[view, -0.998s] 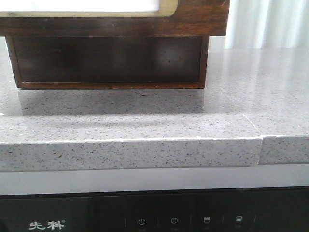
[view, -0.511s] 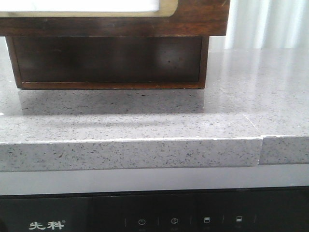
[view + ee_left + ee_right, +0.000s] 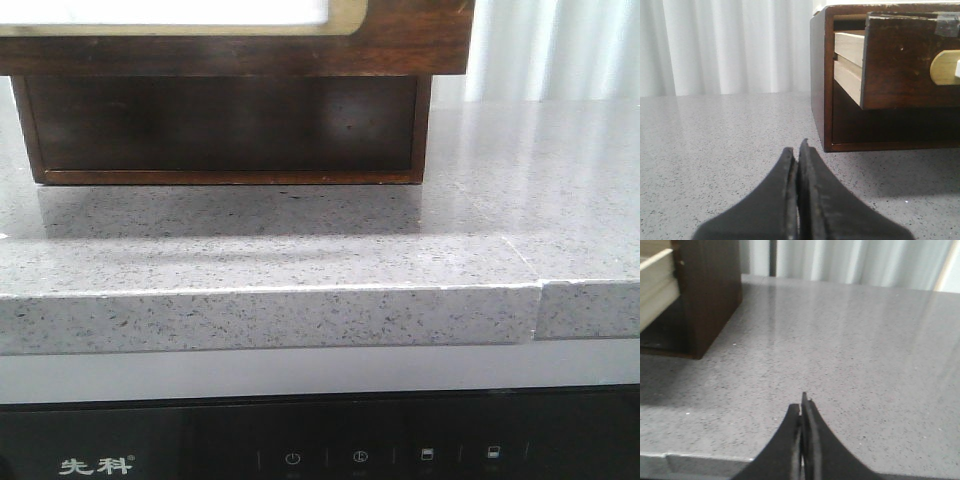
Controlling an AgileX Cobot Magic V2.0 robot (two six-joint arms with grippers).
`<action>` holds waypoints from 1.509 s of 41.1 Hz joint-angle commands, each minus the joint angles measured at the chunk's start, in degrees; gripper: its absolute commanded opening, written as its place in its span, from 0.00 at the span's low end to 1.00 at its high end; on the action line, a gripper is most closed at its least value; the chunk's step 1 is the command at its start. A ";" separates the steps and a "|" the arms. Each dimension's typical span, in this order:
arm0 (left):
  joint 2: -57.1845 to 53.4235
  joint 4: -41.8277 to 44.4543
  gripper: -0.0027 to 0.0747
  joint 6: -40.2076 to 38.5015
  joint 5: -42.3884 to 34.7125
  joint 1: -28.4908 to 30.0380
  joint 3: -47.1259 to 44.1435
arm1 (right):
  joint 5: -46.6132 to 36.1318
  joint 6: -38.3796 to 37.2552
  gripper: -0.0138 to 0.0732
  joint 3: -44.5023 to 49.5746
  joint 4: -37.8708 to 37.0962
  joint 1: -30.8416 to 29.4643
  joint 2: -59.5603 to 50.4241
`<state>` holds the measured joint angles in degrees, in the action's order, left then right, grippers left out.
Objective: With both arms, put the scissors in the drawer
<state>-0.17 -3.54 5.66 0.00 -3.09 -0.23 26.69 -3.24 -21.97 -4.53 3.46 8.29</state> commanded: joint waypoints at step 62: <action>-0.99 -0.50 0.01 -0.20 -4.67 0.08 -1.40 | -32.53 0.12 0.08 23.49 3.17 -1.91 -9.87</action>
<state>-0.17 -3.54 5.66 0.00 -3.09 -0.23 -0.53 -3.24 1.46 0.00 1.99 -0.58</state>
